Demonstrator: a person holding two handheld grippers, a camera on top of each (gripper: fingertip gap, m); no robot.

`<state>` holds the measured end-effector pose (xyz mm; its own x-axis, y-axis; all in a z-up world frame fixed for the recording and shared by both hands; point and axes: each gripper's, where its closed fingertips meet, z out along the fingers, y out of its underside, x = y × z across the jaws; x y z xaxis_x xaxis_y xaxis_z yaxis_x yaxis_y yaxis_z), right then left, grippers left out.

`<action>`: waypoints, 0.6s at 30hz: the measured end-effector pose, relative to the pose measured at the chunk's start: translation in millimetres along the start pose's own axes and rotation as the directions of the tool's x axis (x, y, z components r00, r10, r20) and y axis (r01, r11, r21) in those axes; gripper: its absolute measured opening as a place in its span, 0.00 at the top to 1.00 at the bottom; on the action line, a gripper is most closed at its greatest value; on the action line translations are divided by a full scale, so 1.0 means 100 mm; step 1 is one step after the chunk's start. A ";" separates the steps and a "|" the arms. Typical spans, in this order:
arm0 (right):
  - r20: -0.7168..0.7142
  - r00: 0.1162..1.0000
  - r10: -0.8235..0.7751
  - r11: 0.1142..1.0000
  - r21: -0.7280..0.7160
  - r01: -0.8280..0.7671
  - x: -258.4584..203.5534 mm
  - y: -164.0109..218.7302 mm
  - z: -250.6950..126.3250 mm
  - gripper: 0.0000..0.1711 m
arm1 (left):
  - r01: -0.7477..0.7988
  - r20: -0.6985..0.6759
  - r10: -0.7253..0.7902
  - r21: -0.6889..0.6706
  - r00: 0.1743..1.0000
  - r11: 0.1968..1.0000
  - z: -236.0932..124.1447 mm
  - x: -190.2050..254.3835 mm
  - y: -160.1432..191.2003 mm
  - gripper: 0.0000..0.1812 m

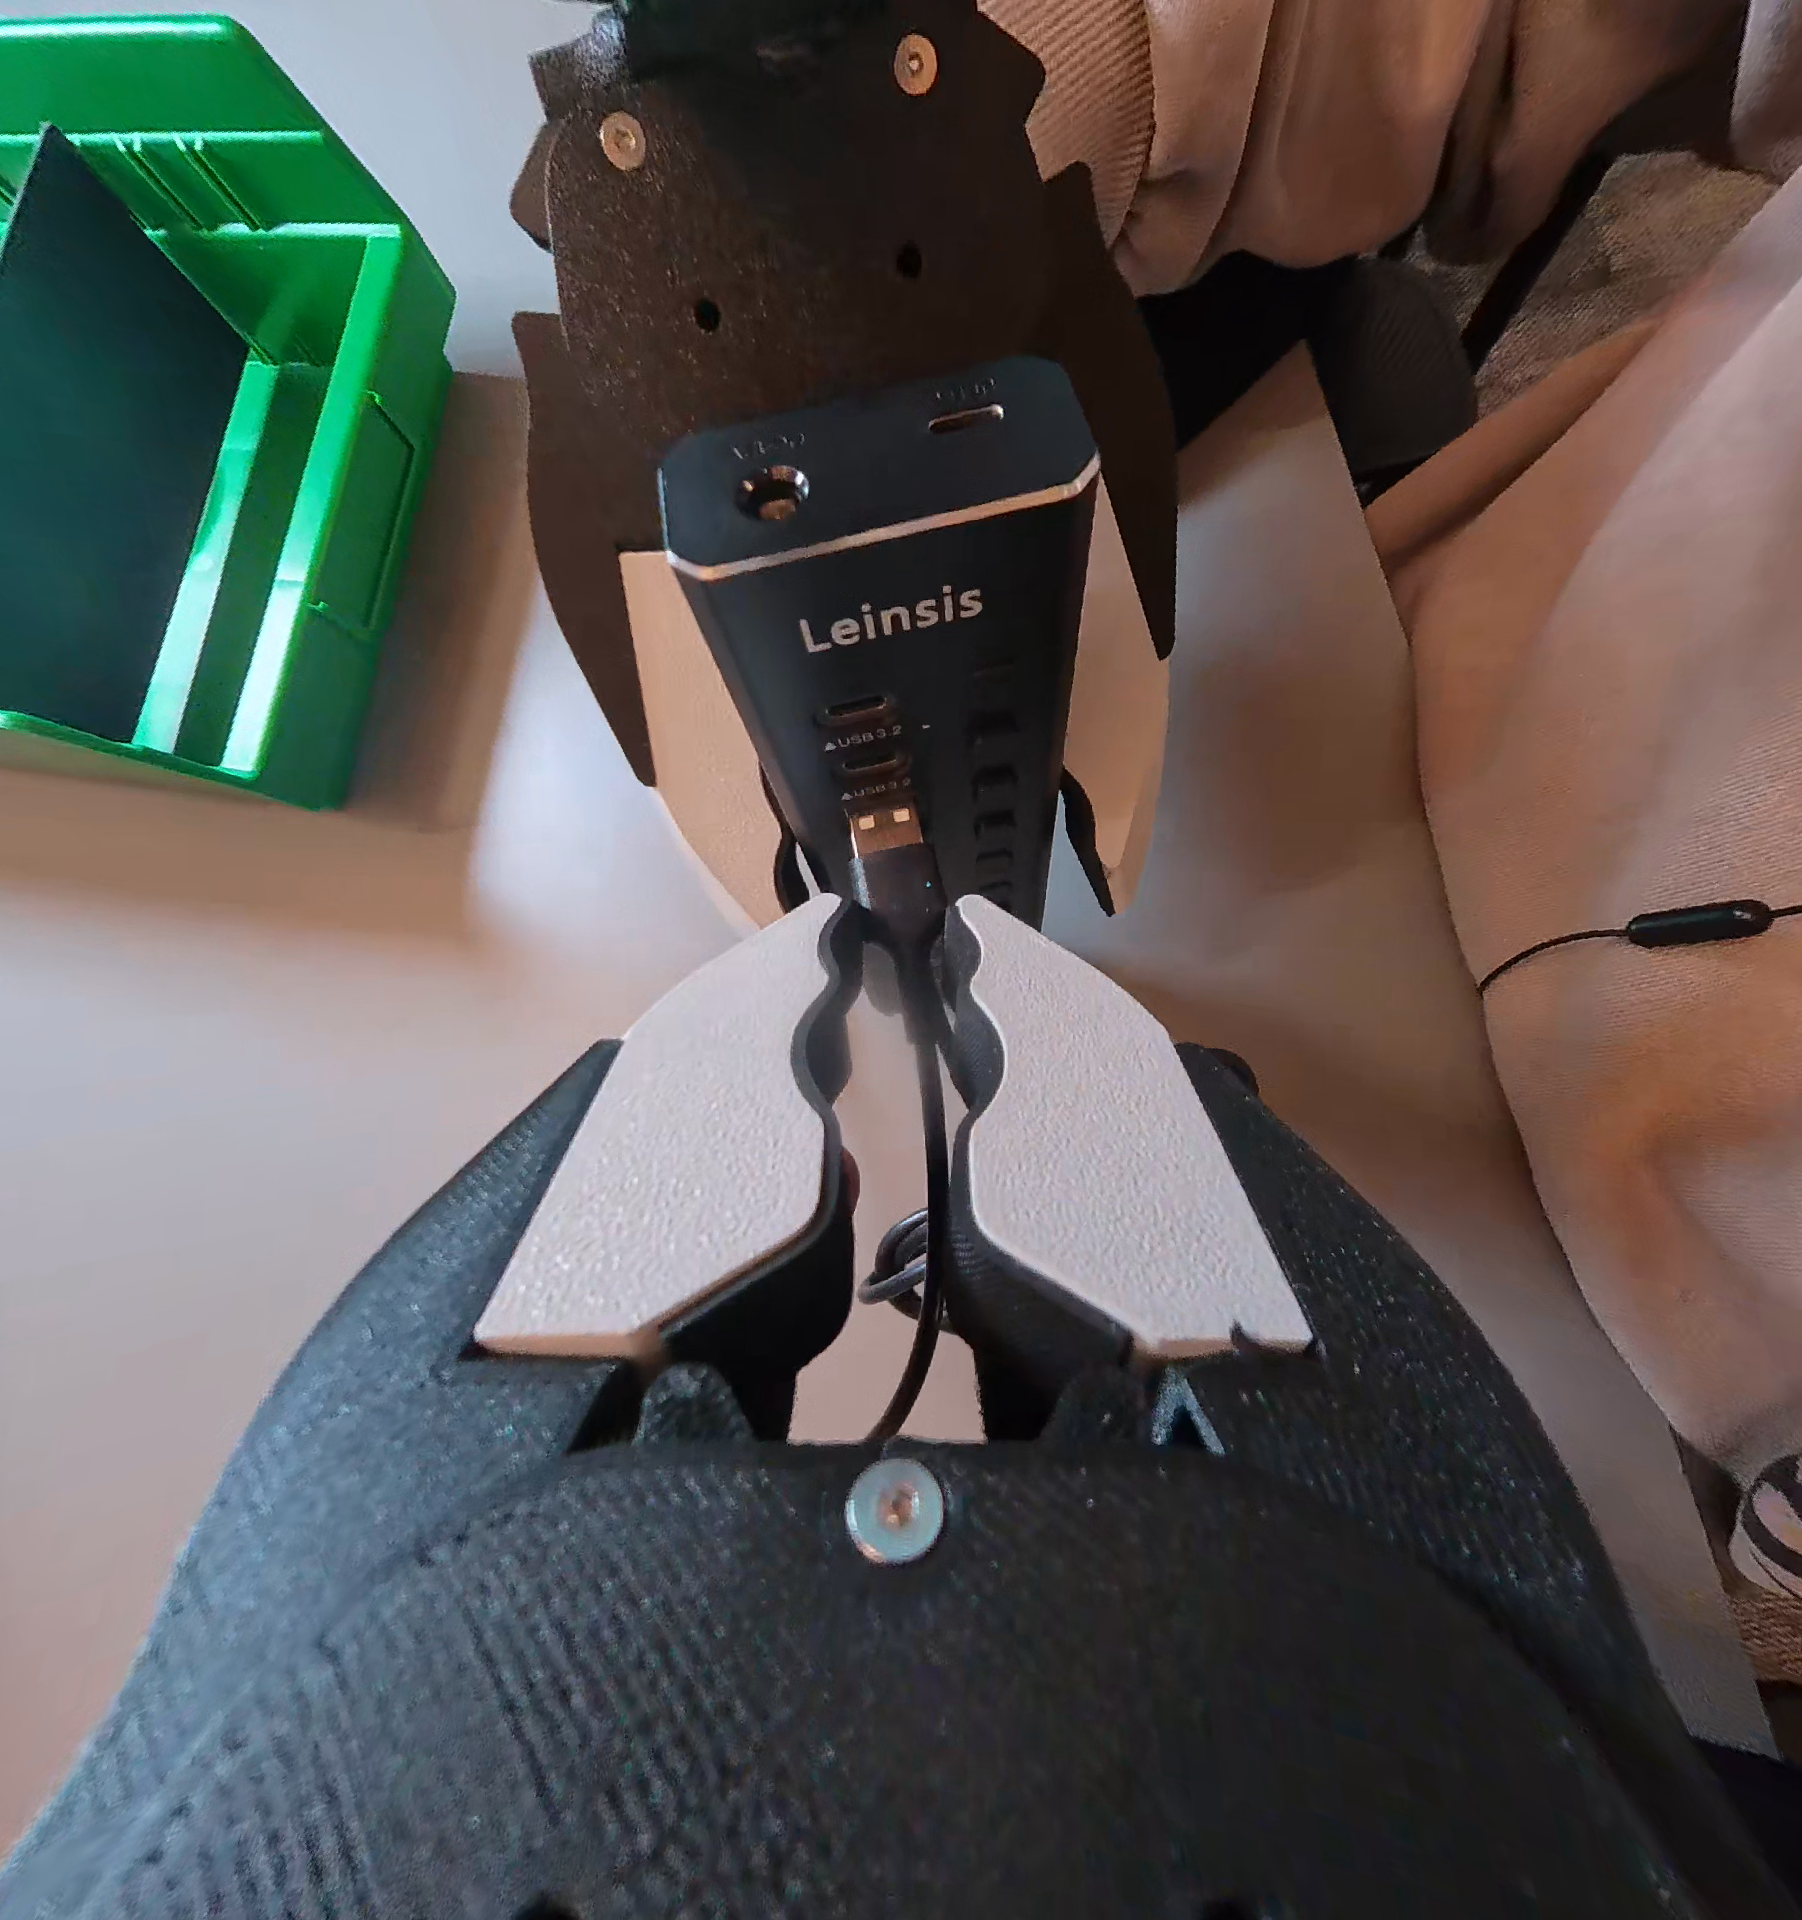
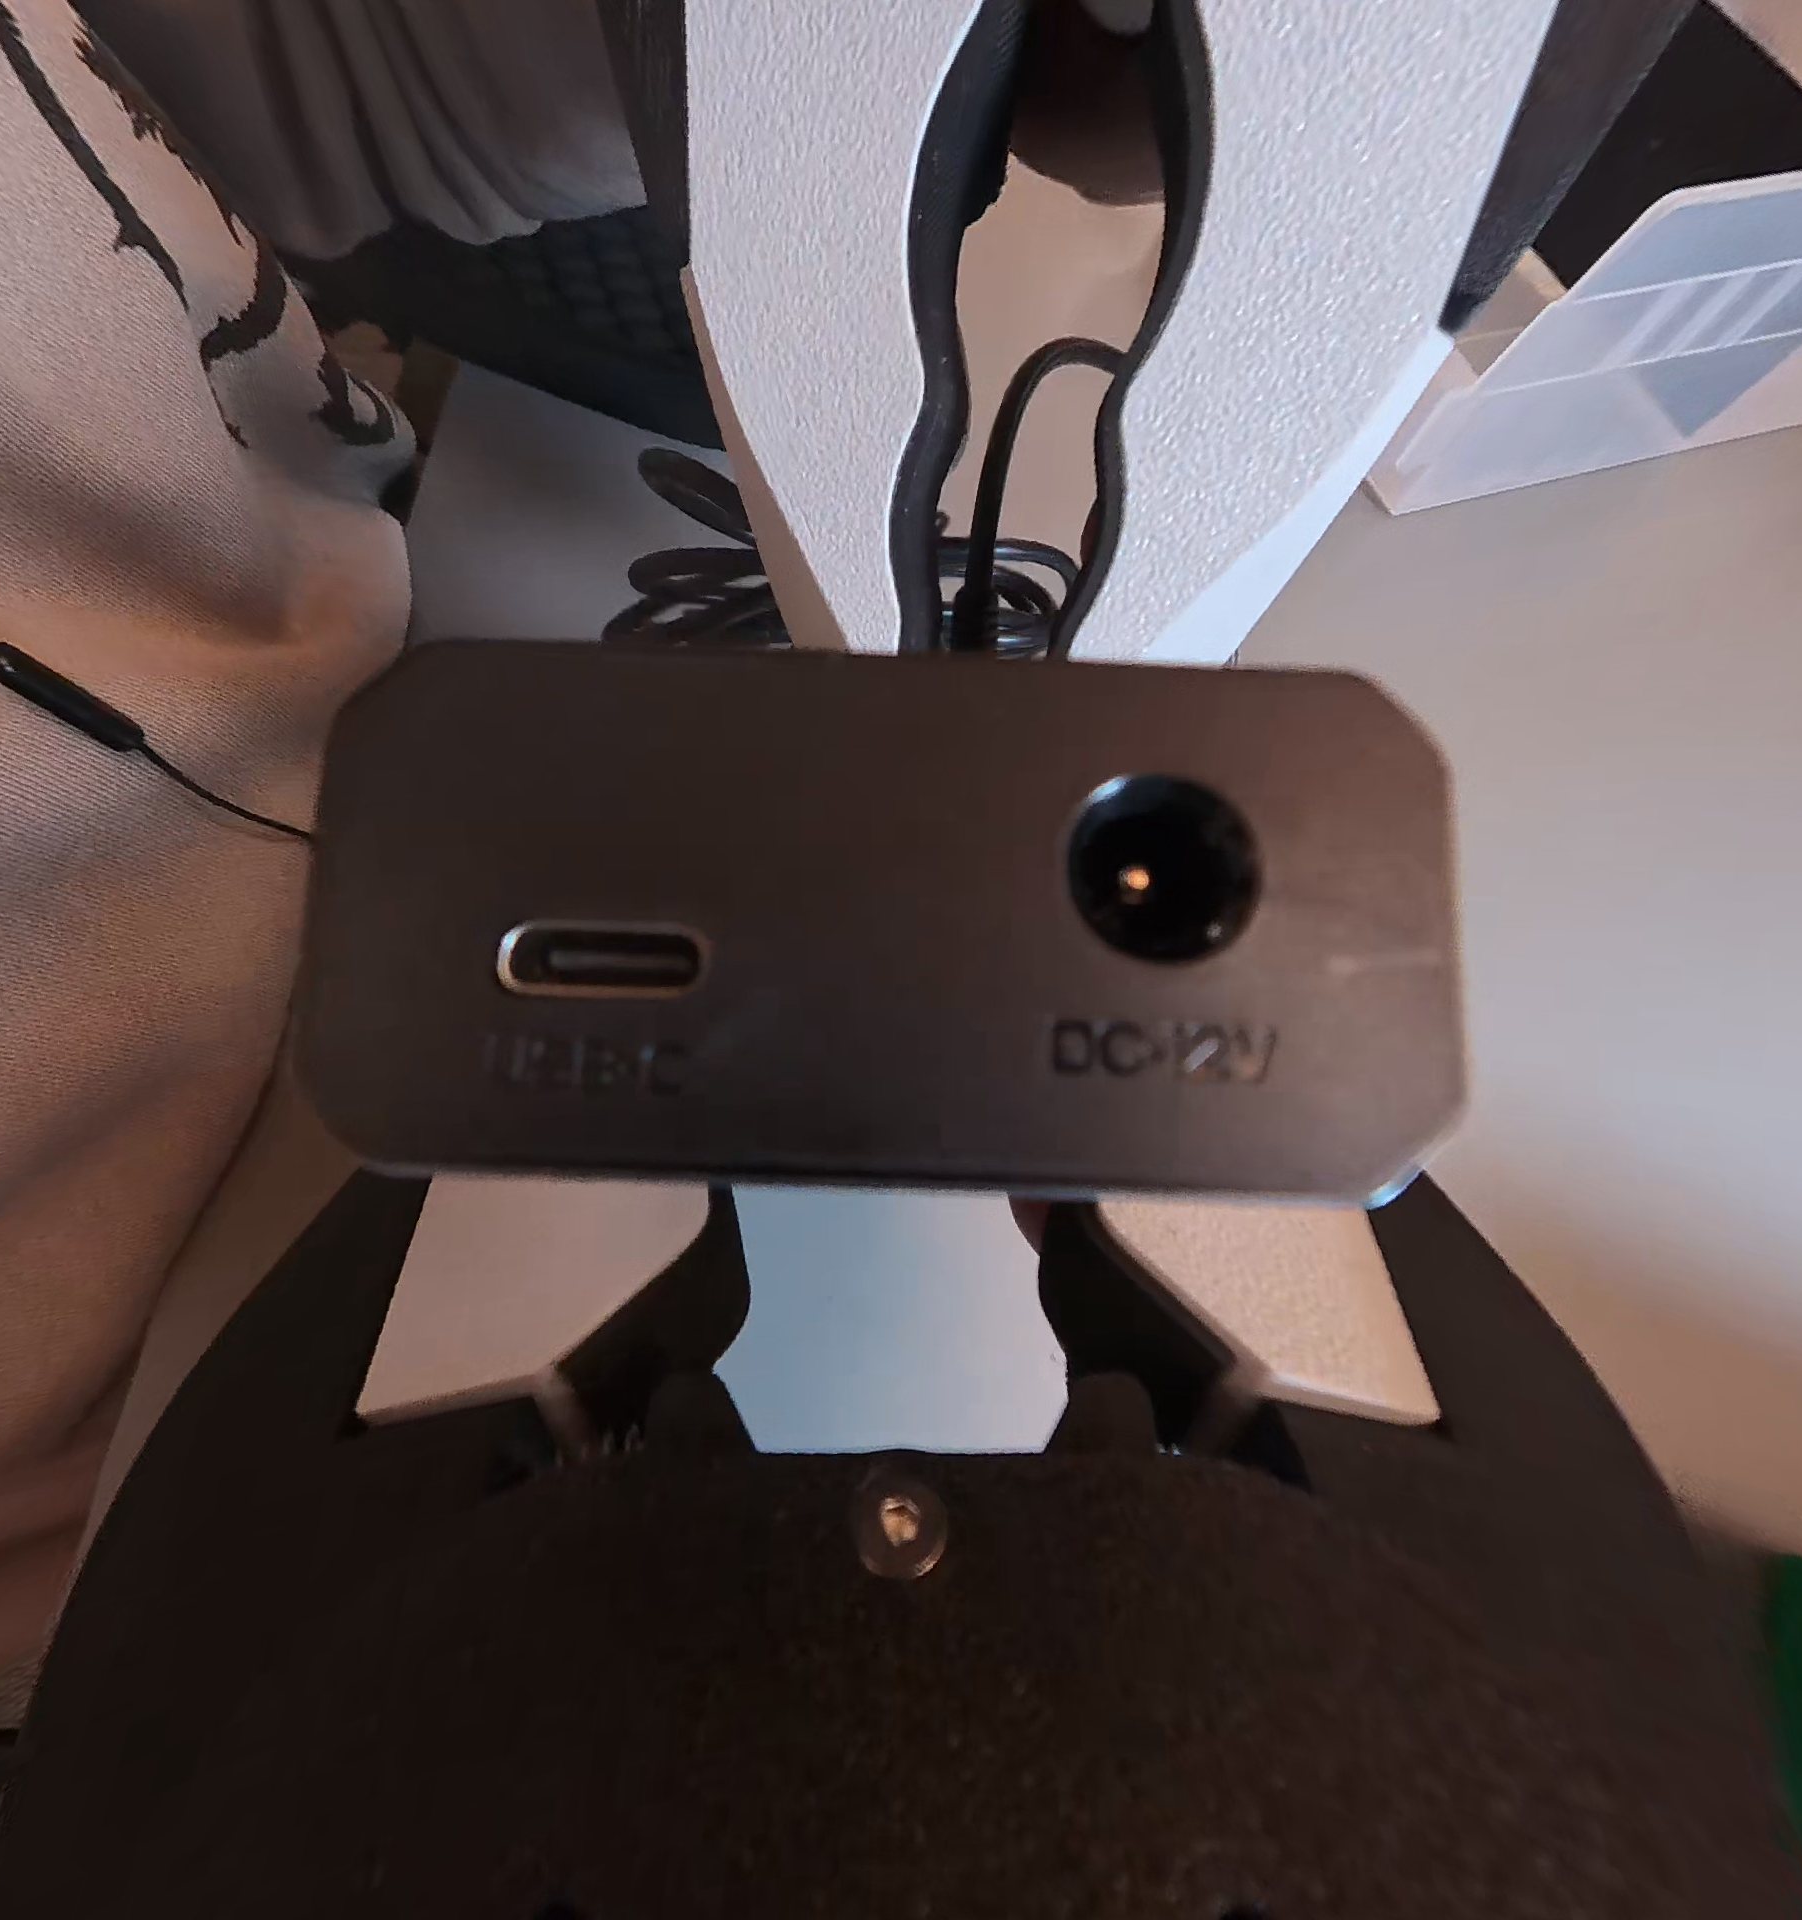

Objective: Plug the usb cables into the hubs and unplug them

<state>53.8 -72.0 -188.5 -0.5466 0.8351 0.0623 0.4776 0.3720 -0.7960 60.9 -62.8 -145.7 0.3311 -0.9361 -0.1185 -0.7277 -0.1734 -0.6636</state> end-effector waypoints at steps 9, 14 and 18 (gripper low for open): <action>0.015 1.000 0.005 0.999 -0.043 -0.005 -0.02 0.13 0.07 0.60 | 0.003 -0.014 -0.003 -0.027 1.000 1.000 0.12 0.03 0.09 0.92; 0.024 1.000 0.019 1.000 0.004 -0.019 -0.01 0.03 0.02 0.60 | 0.051 -0.026 -0.050 0.062 0.998 0.997 0.06 0.01 0.01 0.92; 0.032 0.998 0.049 0.988 0.144 -0.053 0.01 -0.13 -0.08 0.59 | 0.100 -0.035 -0.095 0.178 0.995 0.979 -0.03 -0.03 -0.12 0.91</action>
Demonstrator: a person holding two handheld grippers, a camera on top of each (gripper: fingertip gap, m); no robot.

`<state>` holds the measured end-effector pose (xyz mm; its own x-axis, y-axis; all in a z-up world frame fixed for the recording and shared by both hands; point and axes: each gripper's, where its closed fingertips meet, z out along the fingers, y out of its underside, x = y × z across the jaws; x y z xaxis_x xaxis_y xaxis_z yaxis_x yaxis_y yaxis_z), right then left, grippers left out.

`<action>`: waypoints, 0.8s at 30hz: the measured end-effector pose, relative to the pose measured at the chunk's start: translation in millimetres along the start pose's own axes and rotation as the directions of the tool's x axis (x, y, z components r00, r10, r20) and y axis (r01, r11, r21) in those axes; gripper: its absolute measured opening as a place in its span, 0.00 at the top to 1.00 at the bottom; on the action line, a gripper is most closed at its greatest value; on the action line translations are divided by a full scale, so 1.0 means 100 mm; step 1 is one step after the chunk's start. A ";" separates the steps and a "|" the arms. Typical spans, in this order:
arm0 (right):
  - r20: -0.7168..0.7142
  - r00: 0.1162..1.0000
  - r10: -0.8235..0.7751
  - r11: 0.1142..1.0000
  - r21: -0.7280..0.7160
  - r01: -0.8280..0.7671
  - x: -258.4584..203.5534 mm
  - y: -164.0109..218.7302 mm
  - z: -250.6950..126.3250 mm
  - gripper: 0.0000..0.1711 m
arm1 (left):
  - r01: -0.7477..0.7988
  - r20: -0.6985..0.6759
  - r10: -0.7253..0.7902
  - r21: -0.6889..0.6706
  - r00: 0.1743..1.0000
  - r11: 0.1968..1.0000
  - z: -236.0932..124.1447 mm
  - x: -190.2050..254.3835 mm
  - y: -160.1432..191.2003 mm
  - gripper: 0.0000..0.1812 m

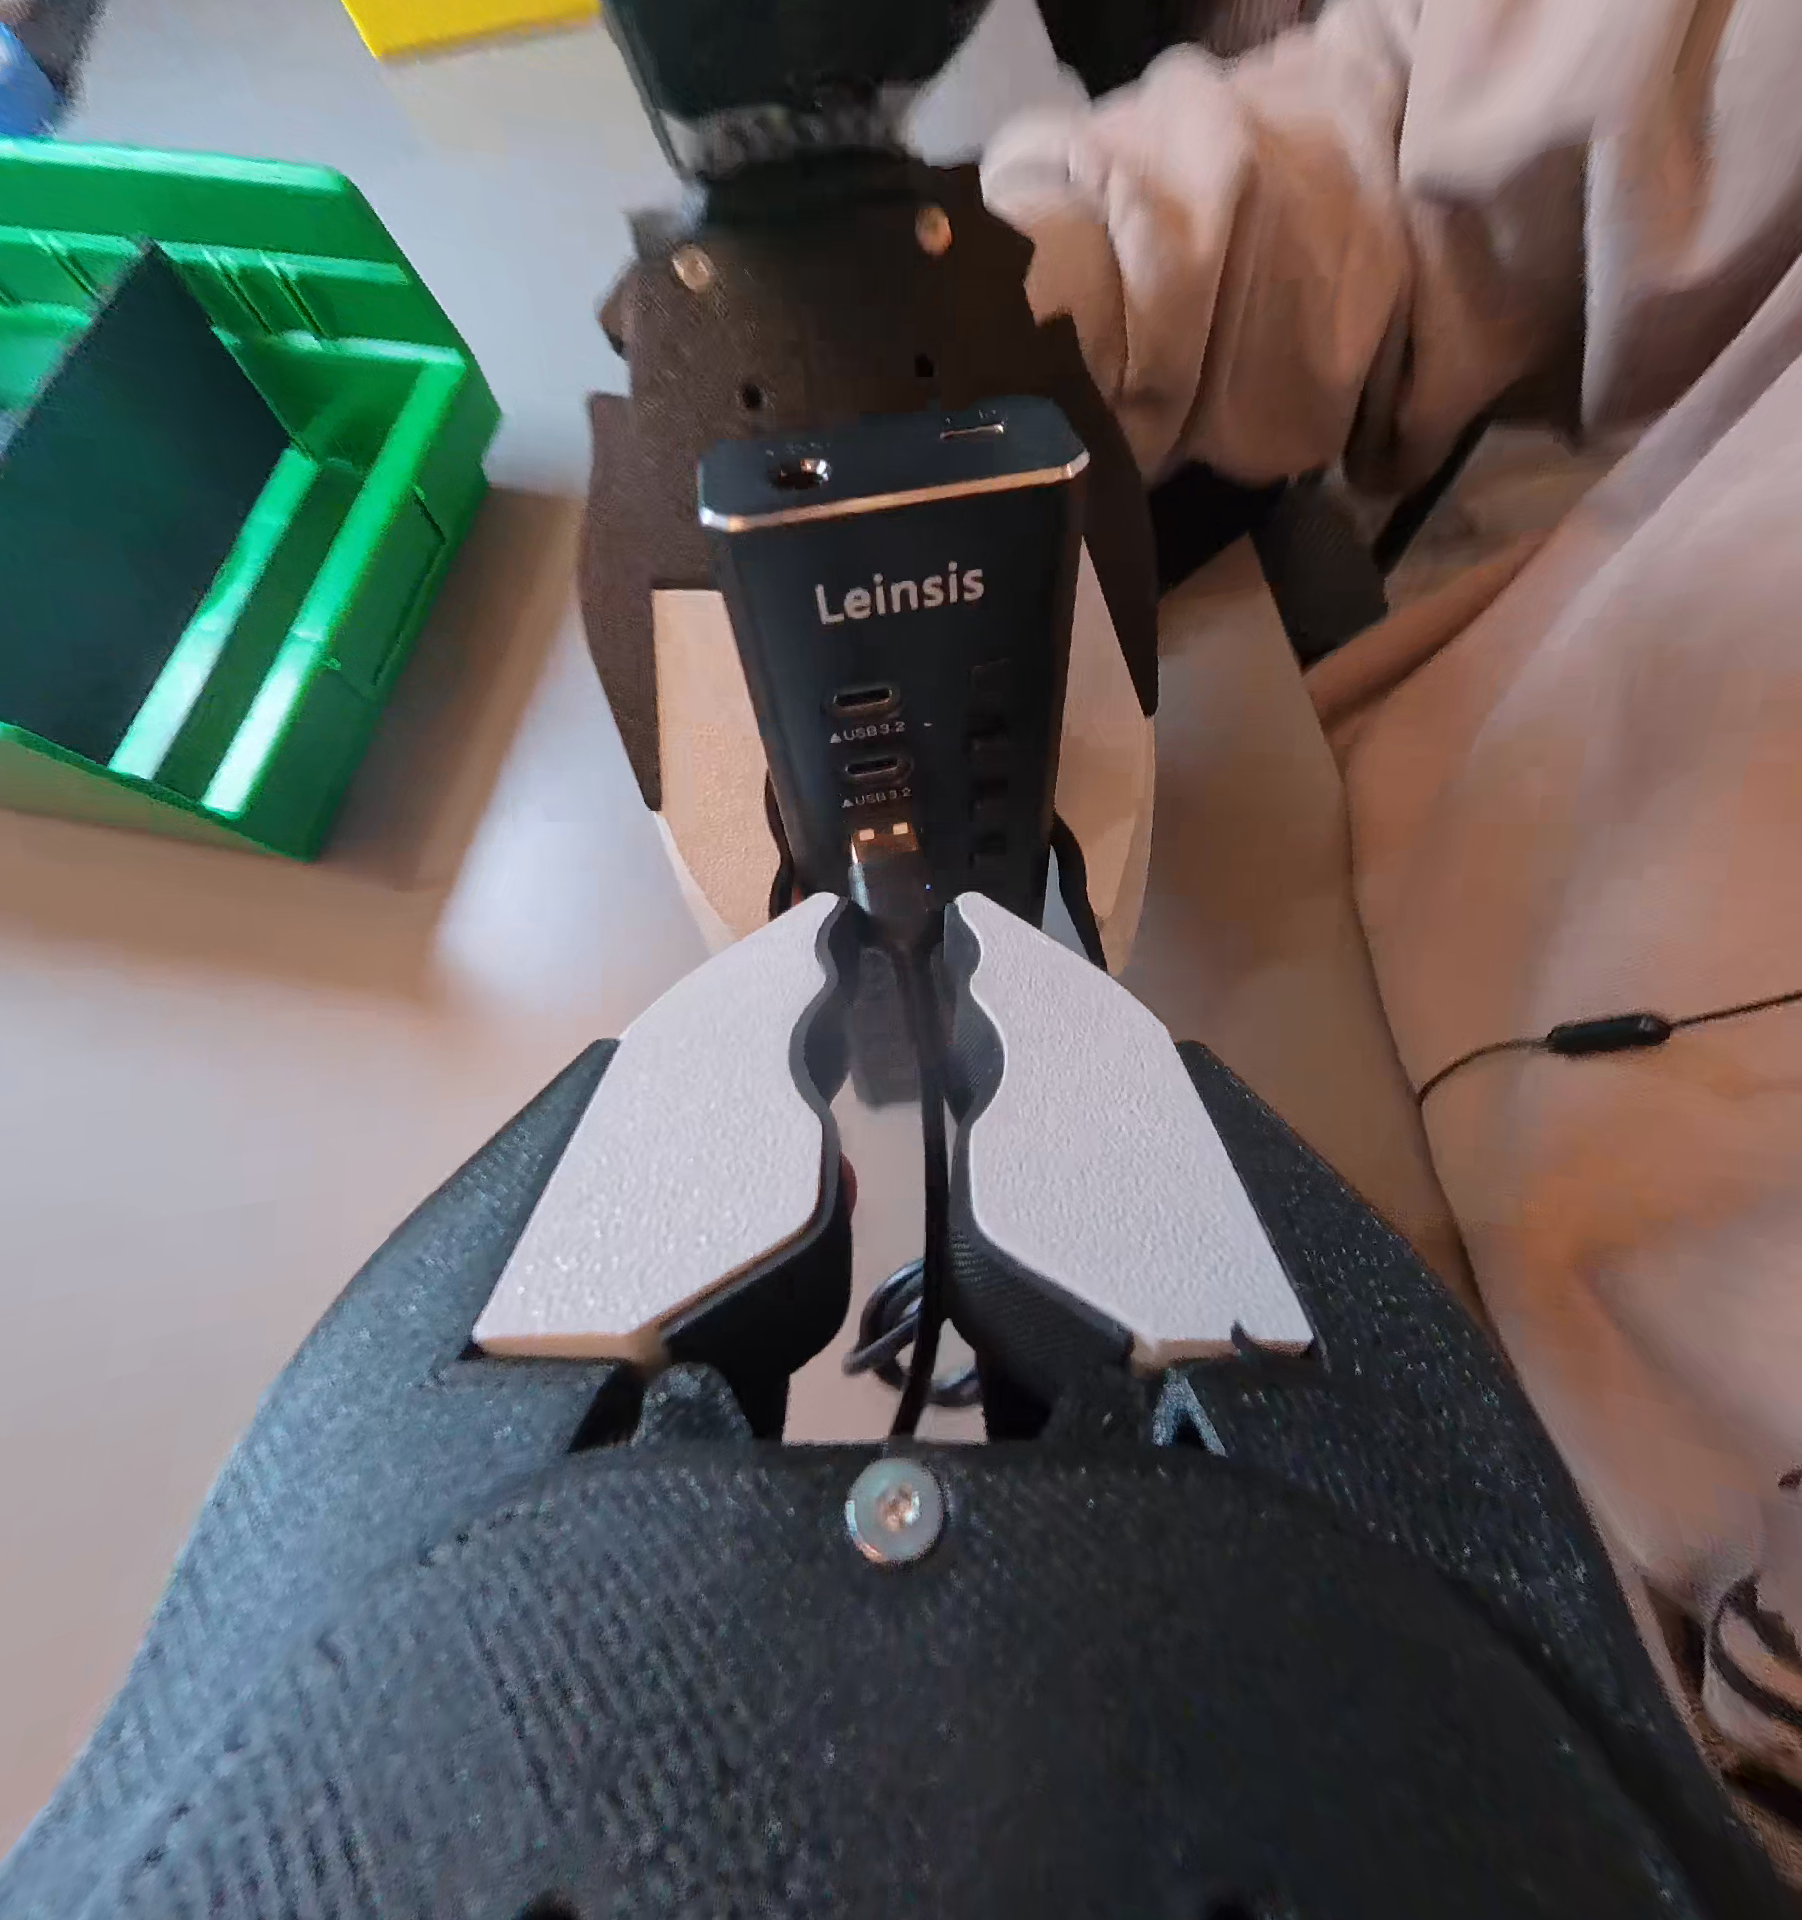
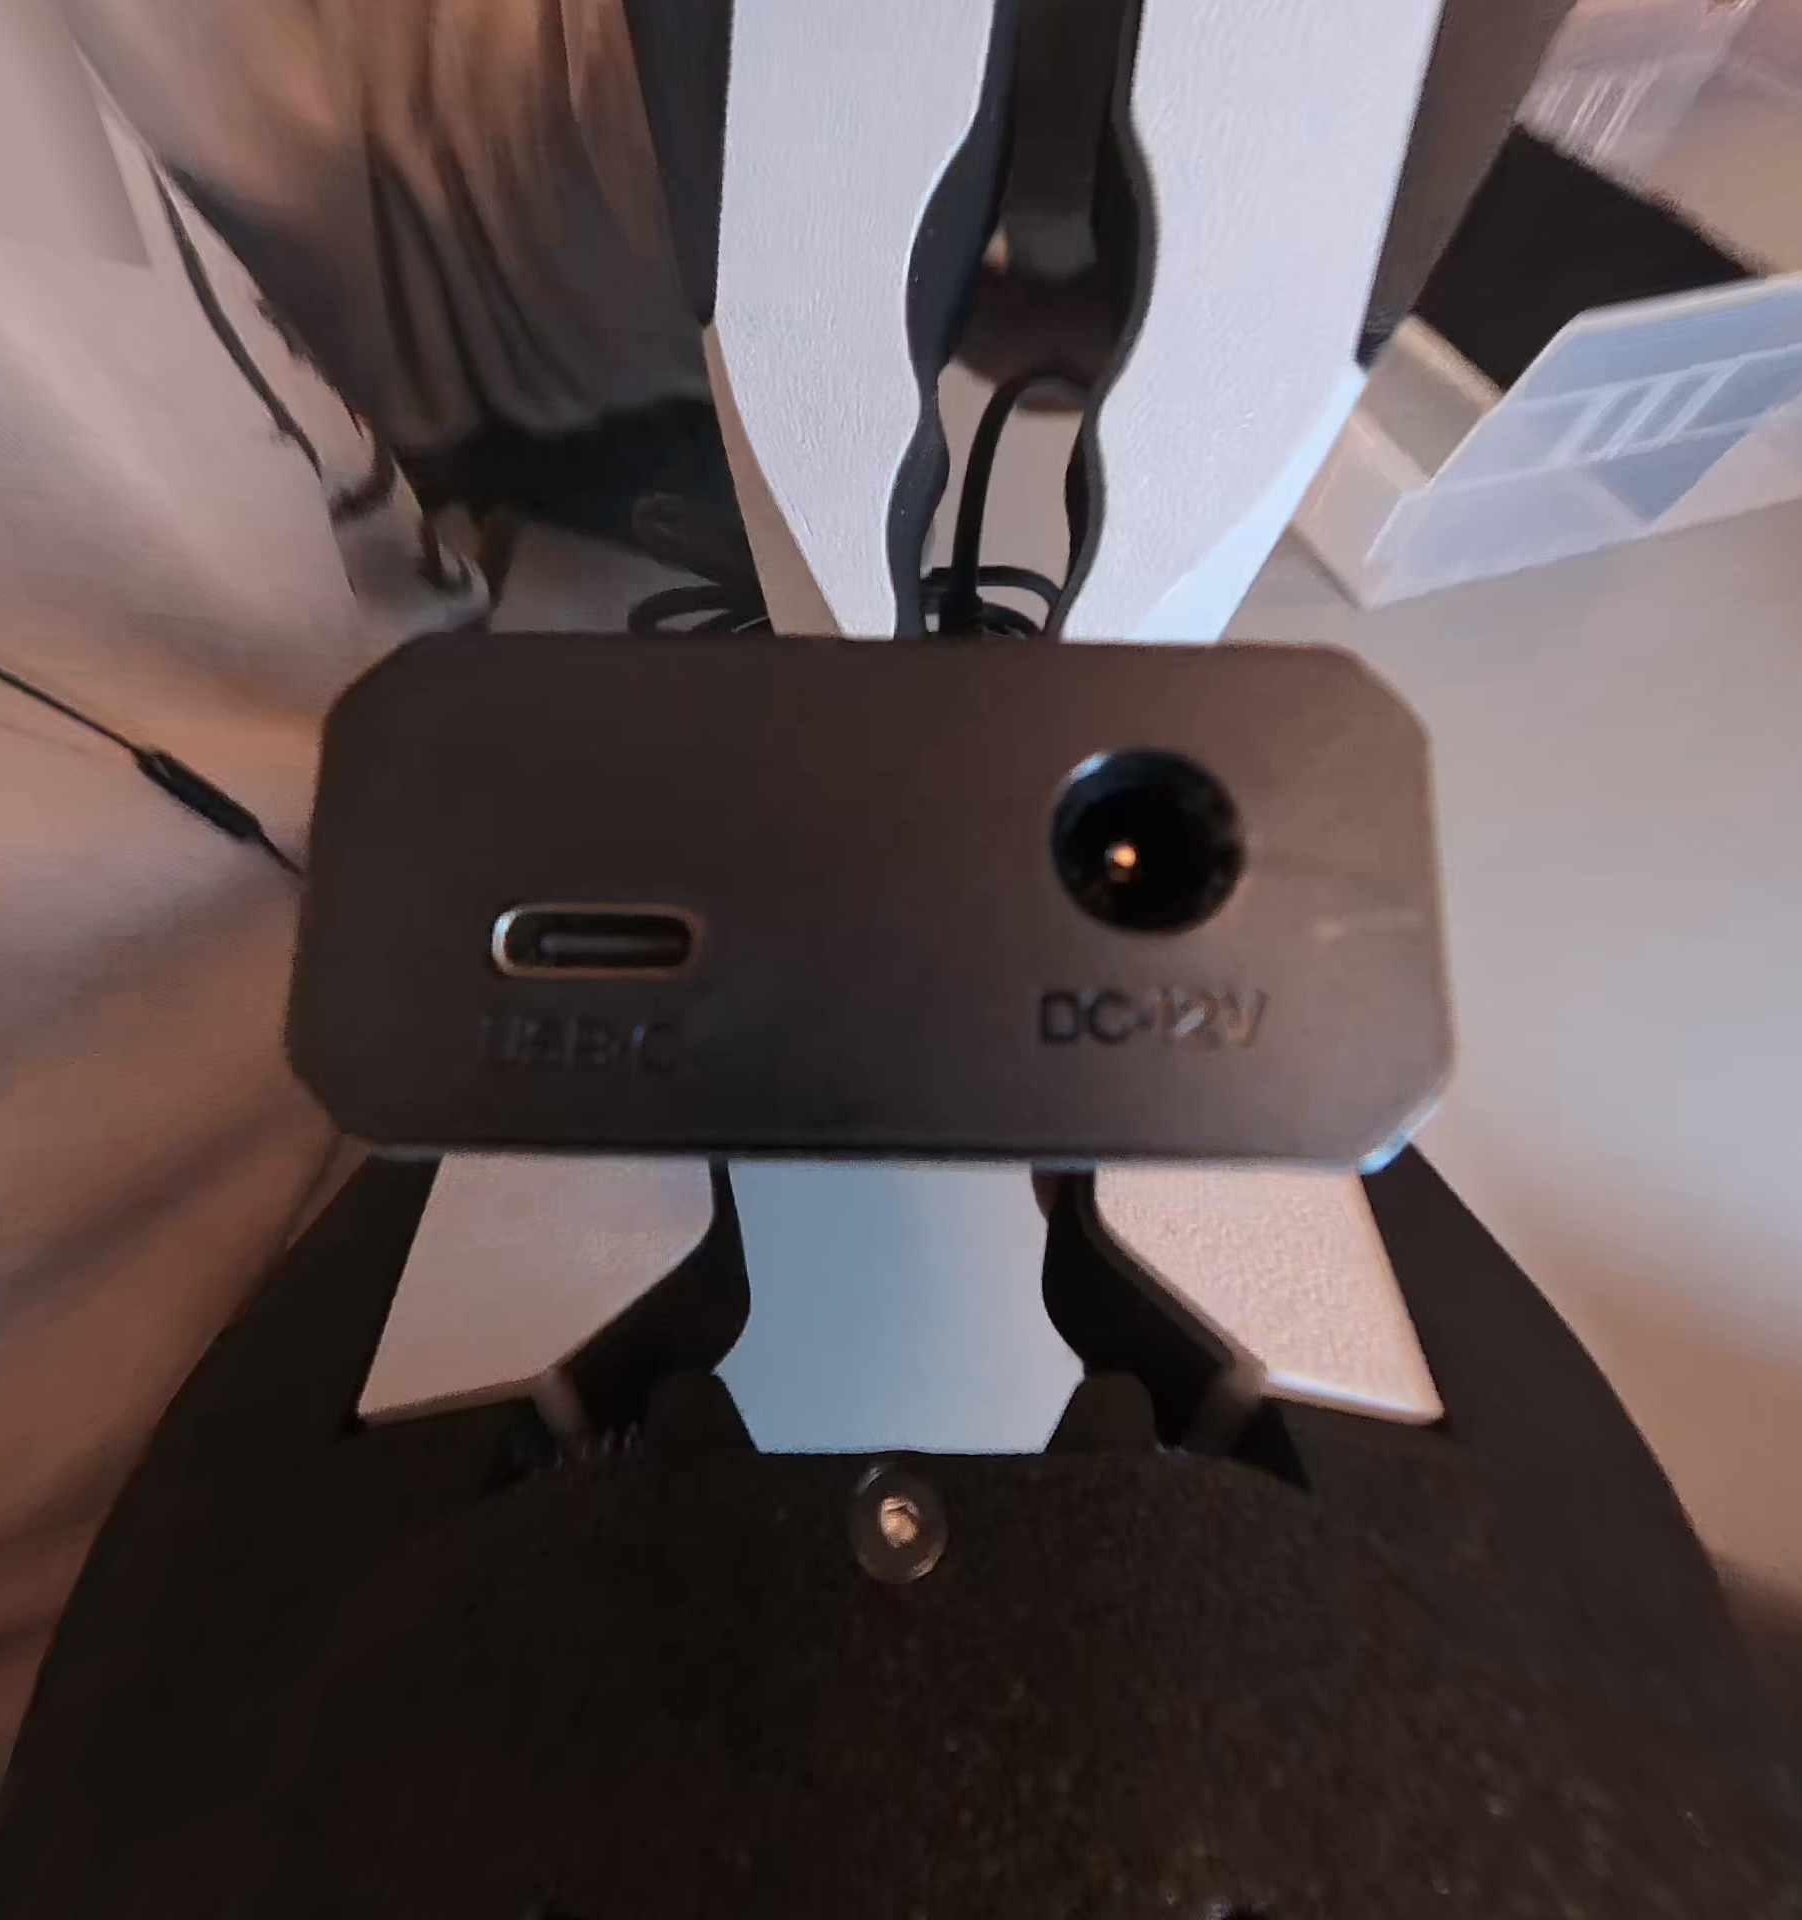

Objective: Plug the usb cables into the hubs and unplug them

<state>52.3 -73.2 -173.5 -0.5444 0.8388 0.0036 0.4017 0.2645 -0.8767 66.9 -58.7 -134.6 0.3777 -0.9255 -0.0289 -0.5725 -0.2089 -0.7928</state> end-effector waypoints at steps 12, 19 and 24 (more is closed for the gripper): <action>-0.234 0.972 -0.035 0.976 0.203 0.084 0.25 -0.34 -0.33 0.63 | 0.074 0.051 -0.082 0.147 0.995 0.986 -0.11 -0.25 -0.08 0.91; -0.186 0.982 0.024 0.954 0.297 0.033 0.29 -0.36 -0.45 0.64 | 0.041 0.080 -0.053 0.143 0.995 0.989 -0.22 -0.26 -0.09 0.92; -0.149 0.987 0.065 0.929 0.370 -0.006 0.28 -0.40 -0.52 0.64 | 0.053 0.057 -0.057 0.069 0.997 0.996 -0.06 -0.29 0.13 0.91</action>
<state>59.0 -35.1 -113.2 -0.4012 0.9158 0.0180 0.1035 0.0648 -0.9925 43.7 -36.6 -140.2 0.4505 -0.8926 -0.0187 -0.5006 -0.2352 -0.8331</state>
